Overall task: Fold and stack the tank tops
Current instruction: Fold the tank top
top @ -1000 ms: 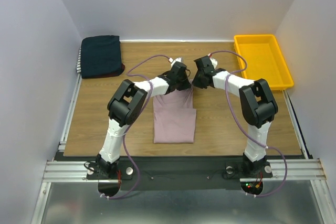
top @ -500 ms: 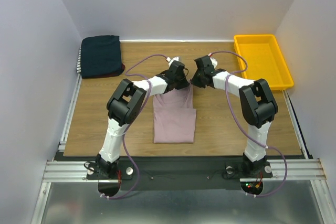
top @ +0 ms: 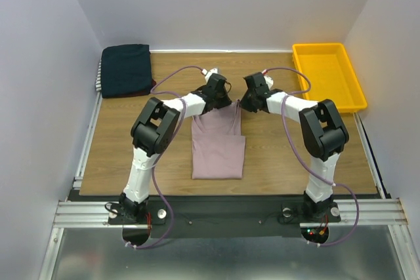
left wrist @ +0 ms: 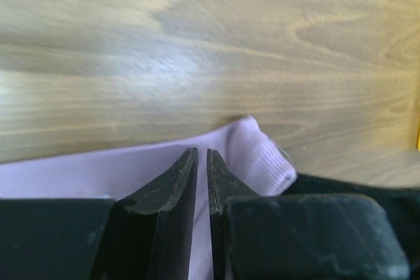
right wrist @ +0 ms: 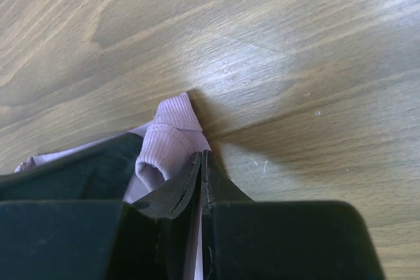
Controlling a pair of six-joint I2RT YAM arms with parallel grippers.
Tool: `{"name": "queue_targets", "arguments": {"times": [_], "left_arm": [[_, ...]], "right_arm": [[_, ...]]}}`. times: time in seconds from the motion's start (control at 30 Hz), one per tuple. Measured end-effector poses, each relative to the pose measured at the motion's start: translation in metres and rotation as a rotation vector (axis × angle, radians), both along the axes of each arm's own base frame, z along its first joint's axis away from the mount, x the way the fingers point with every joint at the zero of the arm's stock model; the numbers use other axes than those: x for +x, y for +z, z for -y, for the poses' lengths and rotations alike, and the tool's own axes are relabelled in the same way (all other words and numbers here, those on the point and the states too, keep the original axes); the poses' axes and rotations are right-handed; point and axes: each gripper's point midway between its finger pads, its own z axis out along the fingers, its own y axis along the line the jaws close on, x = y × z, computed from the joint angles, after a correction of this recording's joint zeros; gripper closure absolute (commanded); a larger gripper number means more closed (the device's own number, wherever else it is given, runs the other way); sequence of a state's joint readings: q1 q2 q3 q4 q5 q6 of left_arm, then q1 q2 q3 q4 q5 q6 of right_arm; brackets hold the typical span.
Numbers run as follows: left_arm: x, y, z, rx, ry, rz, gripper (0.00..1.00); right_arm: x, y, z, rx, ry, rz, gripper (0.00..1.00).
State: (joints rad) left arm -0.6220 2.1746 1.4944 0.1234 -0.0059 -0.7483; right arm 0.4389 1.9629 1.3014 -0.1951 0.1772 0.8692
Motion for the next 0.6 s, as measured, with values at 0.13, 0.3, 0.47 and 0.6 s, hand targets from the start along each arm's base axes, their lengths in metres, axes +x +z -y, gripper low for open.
{"name": "queue_targets", "arguments": {"times": [0.13,0.3,0.47,0.6], "left_arm": [[0.007,0.007,-0.015,0.002,0.034,0.008,0.76],[0.013,0.03,-0.031,-0.013,0.066,0.04,0.77],[0.009,0.052,-0.035,-0.029,0.064,0.073,0.77],[0.001,0.064,-0.041,-0.035,0.068,0.086,0.77]], "right_arm": [[-0.001,0.004,0.001,0.005,-0.002,0.007,0.92],[0.002,0.015,-0.002,0.023,-0.002,0.034,0.92],[0.003,0.017,-0.005,0.042,-0.001,0.039,0.92],[0.003,0.017,-0.006,0.049,0.001,0.037,0.92]]}}
